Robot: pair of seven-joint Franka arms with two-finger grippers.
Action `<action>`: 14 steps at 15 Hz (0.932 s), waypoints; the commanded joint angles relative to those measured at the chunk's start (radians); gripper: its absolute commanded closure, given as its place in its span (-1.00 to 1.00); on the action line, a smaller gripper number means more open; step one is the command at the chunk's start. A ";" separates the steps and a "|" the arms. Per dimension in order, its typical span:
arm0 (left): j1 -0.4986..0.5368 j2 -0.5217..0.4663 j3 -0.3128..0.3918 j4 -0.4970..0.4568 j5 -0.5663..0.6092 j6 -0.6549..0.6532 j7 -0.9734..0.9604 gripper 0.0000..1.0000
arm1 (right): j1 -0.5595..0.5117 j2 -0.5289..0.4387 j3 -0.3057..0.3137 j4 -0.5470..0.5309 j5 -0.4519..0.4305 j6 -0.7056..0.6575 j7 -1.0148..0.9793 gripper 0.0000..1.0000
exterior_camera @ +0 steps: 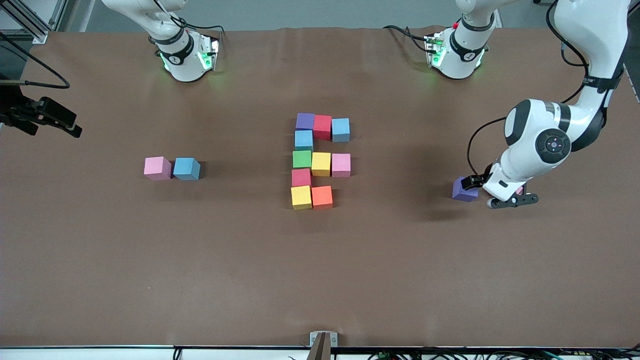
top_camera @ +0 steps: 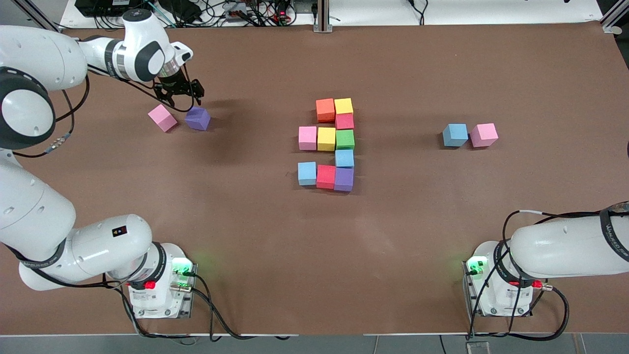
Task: Arrange 11 blocks into digit 3
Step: 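Lower the left gripper onto the purple cube and close it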
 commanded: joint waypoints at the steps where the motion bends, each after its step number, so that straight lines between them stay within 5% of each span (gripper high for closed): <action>1: 0.004 0.027 -0.011 0.001 -0.018 0.027 0.058 -0.99 | -0.005 0.002 0.007 0.009 -0.001 -0.002 -0.006 -1.00; 8: 0.009 0.127 -0.009 0.009 -0.018 0.081 0.113 -0.96 | -0.004 0.002 0.007 0.009 -0.001 -0.002 -0.006 -1.00; 14: -0.002 0.156 -0.009 0.010 -0.012 0.090 0.095 0.12 | -0.004 0.002 0.007 0.009 -0.001 -0.002 -0.006 -1.00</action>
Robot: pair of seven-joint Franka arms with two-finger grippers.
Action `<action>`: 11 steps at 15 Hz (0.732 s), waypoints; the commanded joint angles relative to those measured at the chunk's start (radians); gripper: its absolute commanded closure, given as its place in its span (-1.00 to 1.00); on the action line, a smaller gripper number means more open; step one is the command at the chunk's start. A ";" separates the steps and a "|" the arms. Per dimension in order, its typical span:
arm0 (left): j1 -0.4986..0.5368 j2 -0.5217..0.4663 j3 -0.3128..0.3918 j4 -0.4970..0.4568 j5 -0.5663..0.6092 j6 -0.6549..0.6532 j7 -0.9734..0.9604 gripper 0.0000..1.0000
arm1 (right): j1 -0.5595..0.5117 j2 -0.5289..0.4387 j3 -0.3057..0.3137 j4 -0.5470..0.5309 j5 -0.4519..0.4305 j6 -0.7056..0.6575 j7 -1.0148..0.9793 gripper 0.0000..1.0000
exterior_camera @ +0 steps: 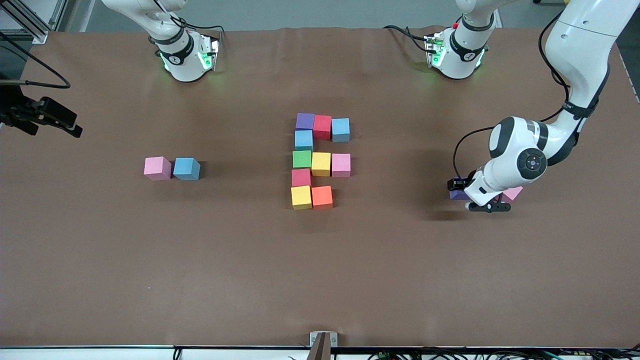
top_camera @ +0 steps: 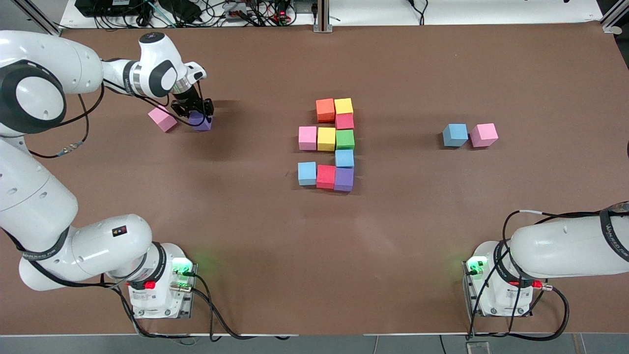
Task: Arrange 11 blocks into digit 3
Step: 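Lower the left gripper onto the purple cube and close it, then carry the purple cube with the left gripper toward the cube pattern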
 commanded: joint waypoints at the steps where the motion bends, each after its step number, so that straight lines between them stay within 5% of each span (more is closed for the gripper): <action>1: -0.008 0.003 -0.005 0.011 -0.018 0.008 0.003 0.27 | -0.004 0.002 0.005 0.009 -0.001 -0.002 -0.006 -1.00; 4: -0.019 0.001 -0.017 0.046 -0.018 0.005 -0.065 0.72 | -0.004 0.002 0.005 0.009 0.000 -0.002 -0.006 -1.00; 11: -0.099 0.025 -0.054 0.209 -0.021 -0.030 -0.344 0.80 | -0.004 0.002 0.005 0.009 -0.001 -0.002 -0.006 -1.00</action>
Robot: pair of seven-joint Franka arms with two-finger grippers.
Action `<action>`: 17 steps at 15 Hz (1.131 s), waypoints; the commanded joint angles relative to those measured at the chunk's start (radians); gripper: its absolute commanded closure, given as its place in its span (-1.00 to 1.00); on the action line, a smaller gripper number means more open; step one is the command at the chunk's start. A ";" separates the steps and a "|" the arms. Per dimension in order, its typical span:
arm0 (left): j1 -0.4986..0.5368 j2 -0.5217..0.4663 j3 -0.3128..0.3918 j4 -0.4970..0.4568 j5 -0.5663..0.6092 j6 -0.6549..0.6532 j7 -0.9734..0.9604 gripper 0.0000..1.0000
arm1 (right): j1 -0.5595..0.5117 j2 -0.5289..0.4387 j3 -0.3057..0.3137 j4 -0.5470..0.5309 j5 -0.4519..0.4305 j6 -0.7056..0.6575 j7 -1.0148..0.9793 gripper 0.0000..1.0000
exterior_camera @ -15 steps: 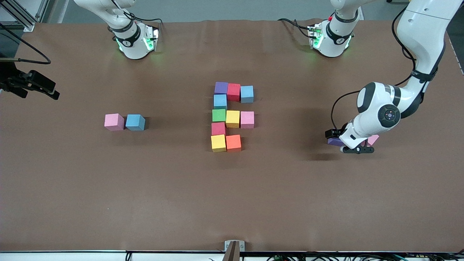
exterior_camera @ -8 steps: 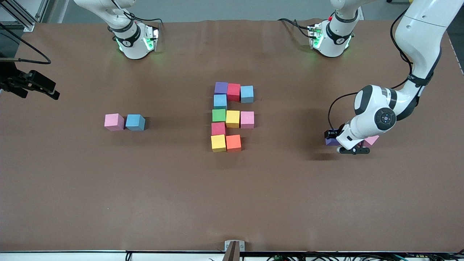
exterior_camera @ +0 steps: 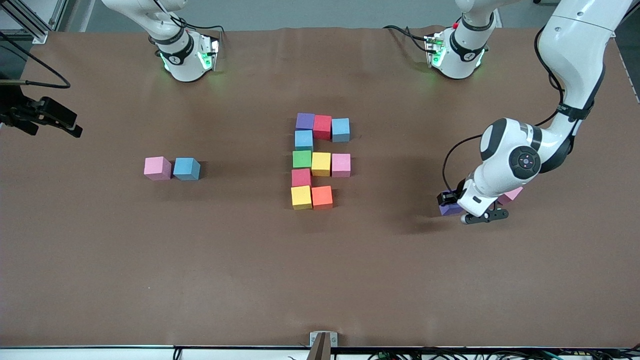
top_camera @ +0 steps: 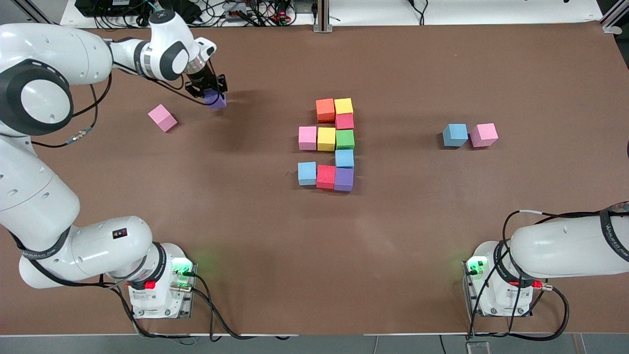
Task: Arrange 11 blocks into digit 3
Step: 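Carry the purple cube with the left gripper toward the cube pattern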
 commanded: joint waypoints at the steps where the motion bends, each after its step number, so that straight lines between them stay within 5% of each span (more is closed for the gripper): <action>1: -0.037 0.051 0.001 0.115 -0.022 -0.065 -0.097 0.86 | -0.004 0.002 0.005 0.009 -0.001 -0.002 -0.006 -1.00; 8: -0.219 0.232 0.002 0.488 -0.022 -0.252 -0.525 0.94 | -0.004 0.002 0.005 0.009 0.000 -0.002 -0.006 -1.00; 14: -0.350 0.339 0.013 0.632 -0.020 -0.245 -0.997 0.98 | -0.004 0.002 0.005 0.009 0.000 -0.002 -0.006 -1.00; 17: -0.527 0.350 0.152 0.668 -0.017 -0.243 -1.315 0.94 | -0.004 0.002 0.005 0.009 0.000 -0.002 -0.006 -1.00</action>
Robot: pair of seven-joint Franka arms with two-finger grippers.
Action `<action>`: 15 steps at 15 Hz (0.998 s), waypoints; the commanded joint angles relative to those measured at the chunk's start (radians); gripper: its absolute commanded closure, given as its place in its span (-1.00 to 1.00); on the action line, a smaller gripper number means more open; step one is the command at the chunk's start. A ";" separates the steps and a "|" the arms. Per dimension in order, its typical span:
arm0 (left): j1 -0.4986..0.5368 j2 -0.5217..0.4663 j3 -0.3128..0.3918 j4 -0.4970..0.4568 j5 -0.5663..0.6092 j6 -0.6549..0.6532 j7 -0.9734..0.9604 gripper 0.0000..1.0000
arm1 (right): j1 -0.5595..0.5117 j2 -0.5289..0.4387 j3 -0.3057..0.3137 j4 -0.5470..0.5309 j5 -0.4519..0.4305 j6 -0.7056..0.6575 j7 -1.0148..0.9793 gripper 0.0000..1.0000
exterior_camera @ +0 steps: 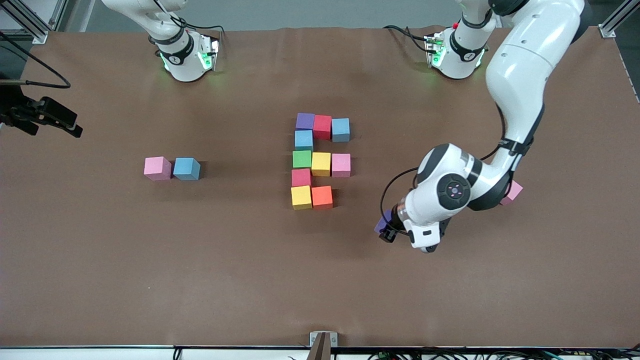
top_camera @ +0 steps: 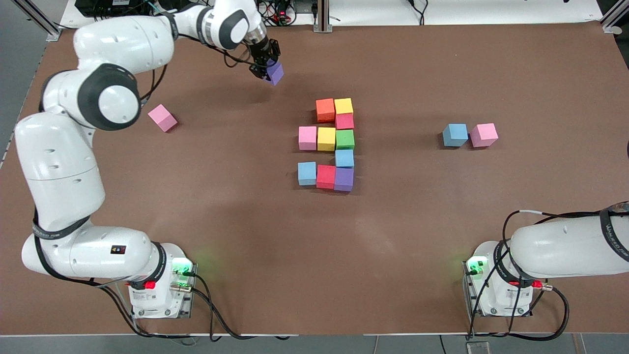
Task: Arrange 11 blocks into digit 3
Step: 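Carry the purple cube with the left gripper toward the cube pattern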
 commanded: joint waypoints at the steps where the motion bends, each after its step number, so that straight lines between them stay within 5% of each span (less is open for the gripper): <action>1: -0.164 0.016 0.119 0.060 -0.011 -0.020 -0.234 0.93 | -0.004 0.002 0.004 0.009 0.000 -0.002 -0.006 -1.00; 8: -0.214 0.004 0.119 -0.003 -0.002 -0.017 -0.751 0.84 | -0.004 0.002 0.004 0.009 0.000 -0.002 -0.007 -1.00; 15: -0.226 -0.104 0.116 -0.280 0.000 0.193 -0.859 0.81 | -0.002 0.004 0.004 0.009 0.000 -0.002 -0.007 -1.00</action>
